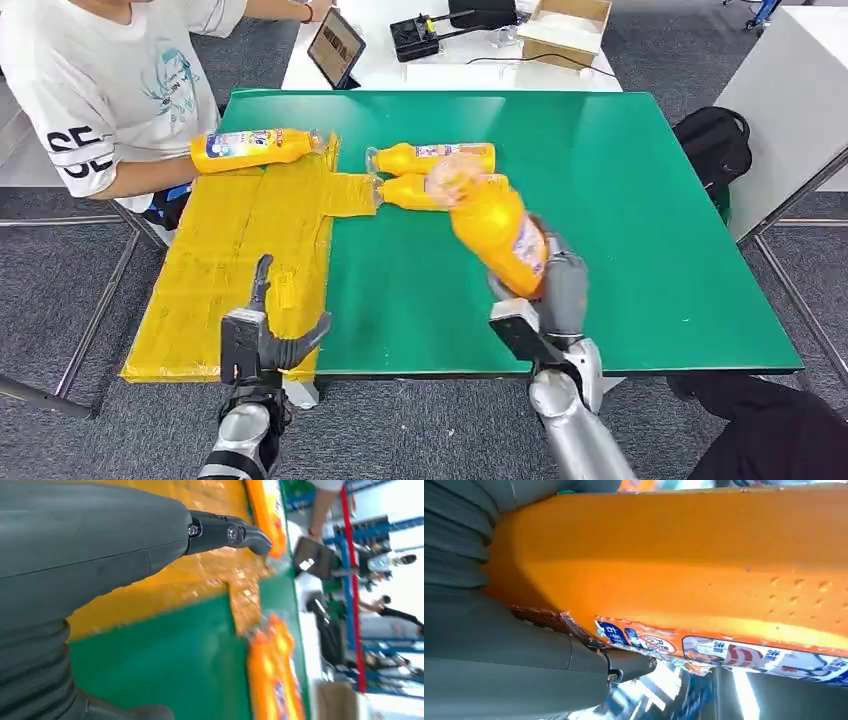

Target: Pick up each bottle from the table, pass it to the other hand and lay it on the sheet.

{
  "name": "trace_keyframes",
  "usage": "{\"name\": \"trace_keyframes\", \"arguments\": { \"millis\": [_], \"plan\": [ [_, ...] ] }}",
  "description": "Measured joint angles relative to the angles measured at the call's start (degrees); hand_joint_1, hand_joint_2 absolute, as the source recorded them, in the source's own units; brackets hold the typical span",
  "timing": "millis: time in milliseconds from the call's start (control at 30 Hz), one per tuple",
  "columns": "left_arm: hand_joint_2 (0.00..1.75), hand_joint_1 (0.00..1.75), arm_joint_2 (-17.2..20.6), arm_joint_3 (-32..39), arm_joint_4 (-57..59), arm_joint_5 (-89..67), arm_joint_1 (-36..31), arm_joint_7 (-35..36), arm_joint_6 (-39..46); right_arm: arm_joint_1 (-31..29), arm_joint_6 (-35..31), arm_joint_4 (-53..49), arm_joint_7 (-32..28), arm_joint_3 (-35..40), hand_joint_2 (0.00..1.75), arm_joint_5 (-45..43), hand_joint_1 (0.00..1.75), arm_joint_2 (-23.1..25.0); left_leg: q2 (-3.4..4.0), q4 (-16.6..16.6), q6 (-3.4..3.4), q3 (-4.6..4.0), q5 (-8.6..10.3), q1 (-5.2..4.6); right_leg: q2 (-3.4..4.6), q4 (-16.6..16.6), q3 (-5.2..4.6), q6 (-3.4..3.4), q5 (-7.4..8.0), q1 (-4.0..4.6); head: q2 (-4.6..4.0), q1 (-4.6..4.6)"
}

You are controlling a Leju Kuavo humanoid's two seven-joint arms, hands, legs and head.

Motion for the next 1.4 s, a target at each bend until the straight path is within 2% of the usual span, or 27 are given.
{"name": "trace_keyframes", "arguments": {
  "millis": [133, 300, 433, 600, 900, 1400],
  "plan": [
    [1.75, 0.0, -0.02, -2.02, -2.89, 6.55, 0.48, 1.93, -6.48, 1.75, -3.55, -4.34, -5.43, -1.8, 1.75, -1.8, 1.75, 1.71, 0.0, 0.0, 0.0, -0.01, 0.0, 0.0, 0.0, -0.01, -0.02, 0.0, 0.0, 0.0, 0.0, -0.02],
    [1.75, 0.0, -0.02, -4.53, -6.25, 9.02, 0.88, 3.1, -9.52, 3.0, -3.61, -6.74, -6.76, -2.26, 1.75, -2.23, 1.75, 2.76, 0.02, 0.0, 0.0, 0.0, 0.0, 0.01, 0.01, 0.0, -0.02, 0.0, 0.01, 0.01, 0.0, -0.02],
    [1.75, 0.0, 0.24, -6.45, -8.46, 13.72, 1.15, 3.94, -16.82, 3.83, 0.33, -6.89, -8.38, -1.62, 1.75, -1.51, 1.75, 3.0, 0.0, 0.0, 0.0, -0.02, 0.0, 0.02, 0.0, 0.01, -0.01, 0.0, 0.0, 0.01, 0.0, -0.02],
    [1.75, 0.0, 0.68, -9.93, -11.76, 16.9, 1.38, 4.61, -23.42, 5.51, 5.38, -3.39, -9.67, 2.69, 1.75, -2.3, 1.75, 5.21, 0.01, 0.0, -0.02, -0.04, -0.01, 0.02, 0.0, 0.01, -0.06, -0.02, -0.02, 0.02, 0.0, -0.02],
    [1.75, 0.0, 0.72, -14.32, -12.31, 17.21, 1.36, 5.31, -24.55, 6.23, 4.5, 5.61, -10.54, 6.2, 1.75, -7.61, 1.75, 9.12, -0.02, -0.01, -0.01, -0.06, 0.0, 0.02, -0.01, 0.01, -0.05, -0.01, -0.03, 0.01, 0.0, -0.02],
    [1.75, 0.0, 0.98, -15.45, -13.22, 16.9, 2.76, 5.7, -24.27, 6.03, 0.5, 6.38, -10.65, 2.12, 1.75, -7.89, 1.75, 9.12, 0.0, -0.01, -0.01, -0.06, -0.01, 0.02, 0.0, 0.01, -0.06, -0.01, -0.02, 0.02, 0.0, -0.02]
  ]
}}
